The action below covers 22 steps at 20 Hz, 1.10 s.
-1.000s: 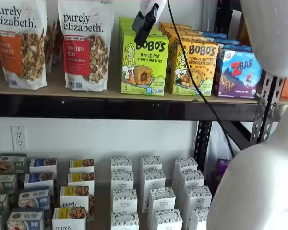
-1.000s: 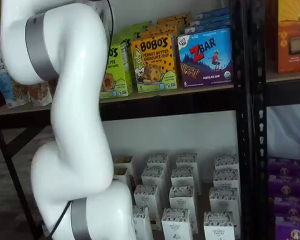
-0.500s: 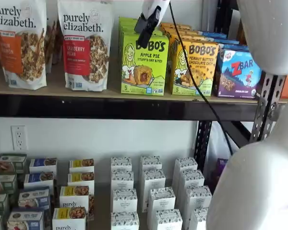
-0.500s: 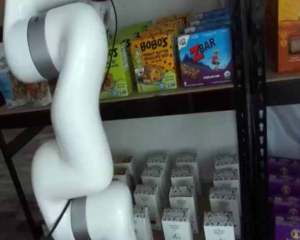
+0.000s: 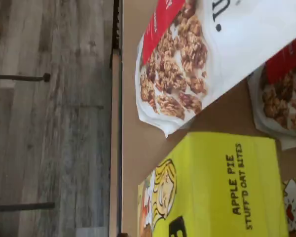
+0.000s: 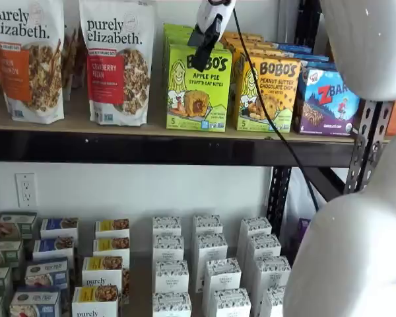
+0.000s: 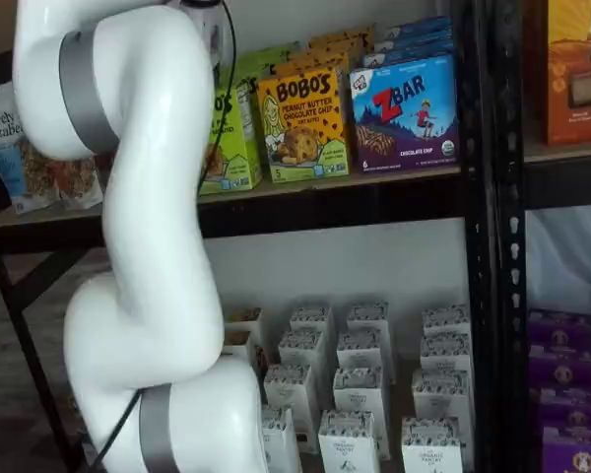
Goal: Pick the green box on the top shelf, the fourth from the left
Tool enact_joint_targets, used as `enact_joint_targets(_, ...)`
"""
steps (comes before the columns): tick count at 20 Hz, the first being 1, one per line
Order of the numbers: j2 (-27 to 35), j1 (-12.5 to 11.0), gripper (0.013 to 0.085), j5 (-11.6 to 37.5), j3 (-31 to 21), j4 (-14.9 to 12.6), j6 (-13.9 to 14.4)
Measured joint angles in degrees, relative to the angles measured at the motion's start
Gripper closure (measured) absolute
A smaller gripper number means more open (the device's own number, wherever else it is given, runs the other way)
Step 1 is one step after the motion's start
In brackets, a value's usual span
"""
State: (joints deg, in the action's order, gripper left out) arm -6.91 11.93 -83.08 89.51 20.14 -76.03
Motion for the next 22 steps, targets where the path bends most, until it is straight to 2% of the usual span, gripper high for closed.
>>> enact_joint_targets(16, 1.7, 0.5, 0.0130, 0.7, -0.1, -2.7, -0.2)
enact_joint_targets(22, 1.6, 0.6, 0.0130, 1.4, -0.6, -2.9, -0.2)
